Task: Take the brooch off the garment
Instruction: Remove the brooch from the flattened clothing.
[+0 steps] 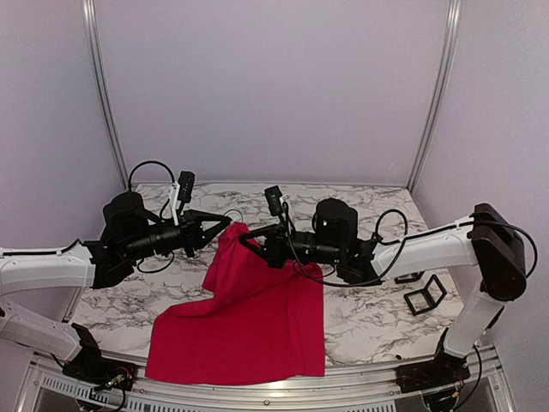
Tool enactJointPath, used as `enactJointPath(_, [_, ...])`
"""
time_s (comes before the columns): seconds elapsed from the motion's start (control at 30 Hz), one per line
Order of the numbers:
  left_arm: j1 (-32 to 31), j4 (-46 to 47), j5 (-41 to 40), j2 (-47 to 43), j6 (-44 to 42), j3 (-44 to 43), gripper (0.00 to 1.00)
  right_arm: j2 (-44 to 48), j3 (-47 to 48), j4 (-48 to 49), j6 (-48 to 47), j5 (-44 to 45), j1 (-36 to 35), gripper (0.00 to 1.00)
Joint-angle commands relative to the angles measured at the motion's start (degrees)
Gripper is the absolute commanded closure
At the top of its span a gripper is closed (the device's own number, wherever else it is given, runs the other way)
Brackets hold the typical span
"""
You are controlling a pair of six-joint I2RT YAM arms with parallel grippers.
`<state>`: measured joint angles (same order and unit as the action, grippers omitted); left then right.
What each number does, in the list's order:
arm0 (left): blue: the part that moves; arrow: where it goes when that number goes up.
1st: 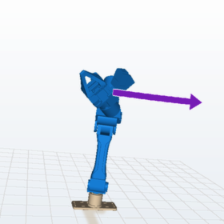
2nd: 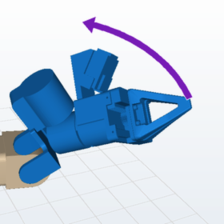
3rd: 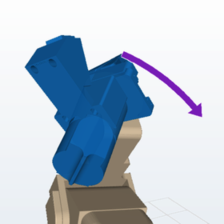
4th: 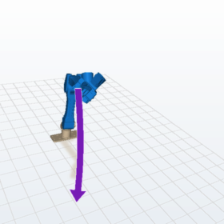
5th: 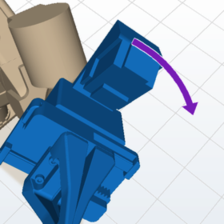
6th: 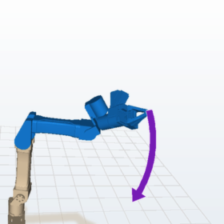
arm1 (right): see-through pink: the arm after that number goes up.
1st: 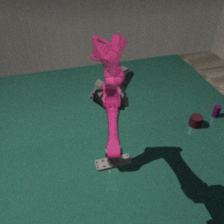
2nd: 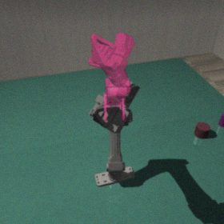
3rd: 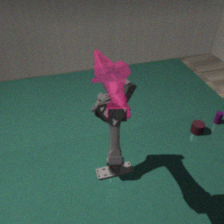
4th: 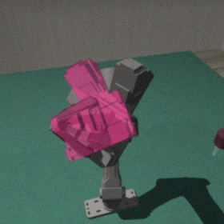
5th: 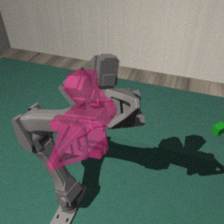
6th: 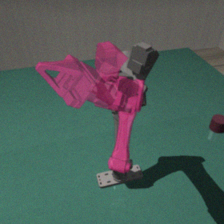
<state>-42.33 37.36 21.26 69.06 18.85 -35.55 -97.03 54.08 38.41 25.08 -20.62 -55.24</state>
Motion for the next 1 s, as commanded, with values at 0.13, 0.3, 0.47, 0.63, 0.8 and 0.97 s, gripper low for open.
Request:
enactJointPath(0.13, [-0.19,-6.21,-1.25,-2.19,-4.95,-2.86,1.00,2.61,1.56,-1.59,-1.33,2.29,-0.36,1.00])
enactJointPath(0.3, [-0.17,-7.88,-2.16,-3.25,-5.97,-2.72,1.00,2.61,1.68,-2.28,-1.52,3.13,-0.43,1.00])
enactJointPath(0.47, [-0.21,-9.56,-2.75,-4.11,-6.98,-2.76,1.00,2.49,1.88,-2.81,-1.75,3.35,-0.41,1.00])
enactJointPath(0.63, [-0.18,-10.17,-3.28,-4.87,-7.14,-2.47,1.00,2.09,2.16,-3.16,-1.57,3.40,-0.42,1.00])
enactJointPath(0.8, [-0.12,-6.19,-4.20,-5.41,-3.11,-1.54,1.00,2.24,3.29,-3.92,-1.38,3.08,-0.41,0.79])
enactJointPath(0.97, [0.44,-1.36,-3.95,-5.68,2.48,-0.73,1.00,3.63,4.56,-5.38,-2.08,3.77,-0.37,0.54])
